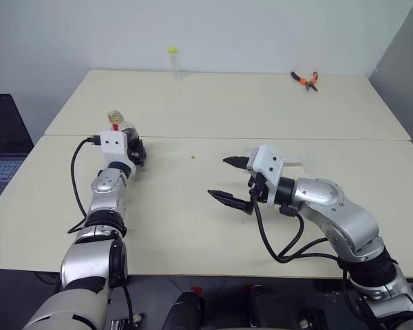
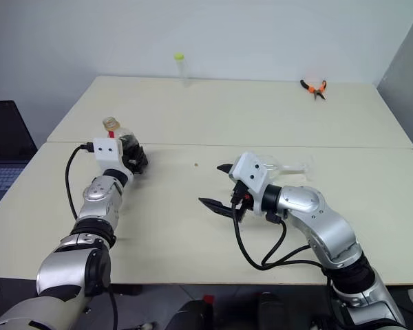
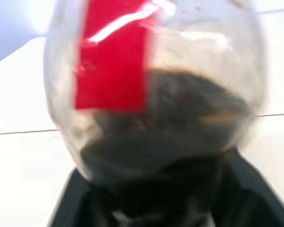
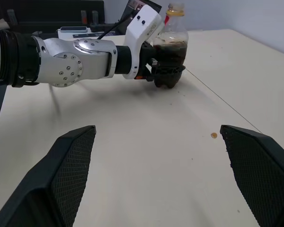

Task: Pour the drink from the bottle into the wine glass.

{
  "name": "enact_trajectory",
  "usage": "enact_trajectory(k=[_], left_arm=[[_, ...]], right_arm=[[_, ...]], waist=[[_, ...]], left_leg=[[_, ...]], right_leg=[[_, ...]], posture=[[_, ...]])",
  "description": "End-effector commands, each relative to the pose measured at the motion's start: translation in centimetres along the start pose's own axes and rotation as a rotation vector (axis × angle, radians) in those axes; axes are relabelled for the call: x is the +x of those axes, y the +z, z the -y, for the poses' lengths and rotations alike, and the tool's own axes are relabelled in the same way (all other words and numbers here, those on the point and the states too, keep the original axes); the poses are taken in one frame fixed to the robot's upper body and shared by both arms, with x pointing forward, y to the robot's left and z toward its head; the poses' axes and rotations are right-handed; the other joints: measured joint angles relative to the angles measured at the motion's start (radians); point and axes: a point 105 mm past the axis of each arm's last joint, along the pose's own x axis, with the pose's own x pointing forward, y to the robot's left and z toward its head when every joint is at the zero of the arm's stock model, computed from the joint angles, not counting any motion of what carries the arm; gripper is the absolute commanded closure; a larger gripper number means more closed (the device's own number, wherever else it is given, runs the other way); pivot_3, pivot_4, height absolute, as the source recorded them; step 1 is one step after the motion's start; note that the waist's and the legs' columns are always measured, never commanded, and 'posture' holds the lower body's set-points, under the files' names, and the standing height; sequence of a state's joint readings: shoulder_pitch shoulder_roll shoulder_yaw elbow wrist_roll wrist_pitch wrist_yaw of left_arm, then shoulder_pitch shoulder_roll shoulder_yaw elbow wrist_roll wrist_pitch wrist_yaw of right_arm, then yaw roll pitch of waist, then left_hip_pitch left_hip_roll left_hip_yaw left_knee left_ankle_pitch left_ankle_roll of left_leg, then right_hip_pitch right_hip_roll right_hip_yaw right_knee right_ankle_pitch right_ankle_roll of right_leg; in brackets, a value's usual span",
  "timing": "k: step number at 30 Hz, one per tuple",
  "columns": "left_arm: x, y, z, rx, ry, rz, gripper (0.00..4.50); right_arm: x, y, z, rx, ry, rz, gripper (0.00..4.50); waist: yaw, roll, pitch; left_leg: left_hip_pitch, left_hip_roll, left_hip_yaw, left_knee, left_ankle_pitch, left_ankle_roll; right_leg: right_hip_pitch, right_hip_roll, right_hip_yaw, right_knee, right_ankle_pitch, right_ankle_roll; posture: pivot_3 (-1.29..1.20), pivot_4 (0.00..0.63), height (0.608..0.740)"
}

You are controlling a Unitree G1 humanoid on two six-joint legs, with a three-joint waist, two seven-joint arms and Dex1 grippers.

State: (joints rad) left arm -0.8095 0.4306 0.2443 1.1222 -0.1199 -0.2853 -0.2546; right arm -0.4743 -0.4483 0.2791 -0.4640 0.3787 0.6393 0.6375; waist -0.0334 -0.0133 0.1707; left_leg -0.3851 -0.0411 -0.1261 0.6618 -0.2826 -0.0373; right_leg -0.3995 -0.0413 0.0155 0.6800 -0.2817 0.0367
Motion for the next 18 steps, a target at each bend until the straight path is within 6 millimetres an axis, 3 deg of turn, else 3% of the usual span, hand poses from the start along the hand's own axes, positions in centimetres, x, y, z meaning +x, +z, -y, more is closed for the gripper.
enact_trajectory(k=[1, 3, 5, 11, 14, 18], left_arm=[[-0.2, 0.2, -0.2, -0.017, -0.004, 0.022, 0.57], [-0.5, 0.0, -0.1, -0.004, -0.018, 0.023, 0.03], [-0.9, -0.3, 0.2, 0.012, -0.041, 0.028, 0.03], [-5.9, -0.3, 1.5, 0.106, -0.143, 0.082, 0.03], [-9.7, 0.9, 2.4, 0.140, -0.131, 0.124, 0.03], [-11.8, 1.3, 4.5, 0.133, -0.186, 0.113, 0.03]], right_arm=[[-0.2, 1.6, -0.3, -0.033, 0.002, 0.056, 0.00], [-0.3, 1.6, -0.3, -0.032, -0.005, 0.059, 0.00], [-0.5, 1.6, -0.3, -0.030, -0.017, 0.060, 0.00], [-3.9, 0.2, 0.9, -0.040, -0.174, 0.012, 0.00], [-5.9, -1.2, 2.4, -0.096, -0.325, -0.038, 0.00], [-7.5, -3.0, 4.6, -0.235, -0.512, -0.134, 0.00]], waist=[[0.001, 0.000, 0.000], [0.001, 0.000, 0.000], [0.002, 0.000, 0.000], [0.003, 0.000, -0.001], [0.006, -0.001, -0.001], [0.011, -0.001, -0.001]], left_leg=[[-0.001, 0.000, 0.000, 0.000, 0.000, 0.000], [-0.001, 0.000, 0.000, 0.000, 0.000, 0.000], [-0.002, 0.000, 0.000, 0.000, 0.000, 0.000], [-0.008, 0.000, 0.001, 0.000, 0.001, -0.002], [-0.008, 0.000, 0.001, 0.001, 0.001, -0.002], [-0.007, 0.000, 0.001, 0.001, 0.000, 0.000]], right_leg=[[-0.001, 0.000, 0.000, 0.000, 0.000, 0.000], [-0.001, 0.000, 0.000, 0.000, 0.000, 0.000], [-0.002, 0.000, 0.001, 0.000, 0.000, 0.000], [-0.007, -0.006, 0.002, 0.000, 0.000, 0.000], [-0.006, -0.008, 0.003, 0.000, 0.000, -0.001], [-0.005, -0.008, 0.002, 0.001, 0.000, -0.001]], posture=[[0.00, 0.150, 0.740], [0.00, 0.150, 0.740], [0.00, 0.150, 0.740], [0.00, 0.150, 0.740], [0.00, 0.150, 0.740], [0.00, 0.150, 0.740]])
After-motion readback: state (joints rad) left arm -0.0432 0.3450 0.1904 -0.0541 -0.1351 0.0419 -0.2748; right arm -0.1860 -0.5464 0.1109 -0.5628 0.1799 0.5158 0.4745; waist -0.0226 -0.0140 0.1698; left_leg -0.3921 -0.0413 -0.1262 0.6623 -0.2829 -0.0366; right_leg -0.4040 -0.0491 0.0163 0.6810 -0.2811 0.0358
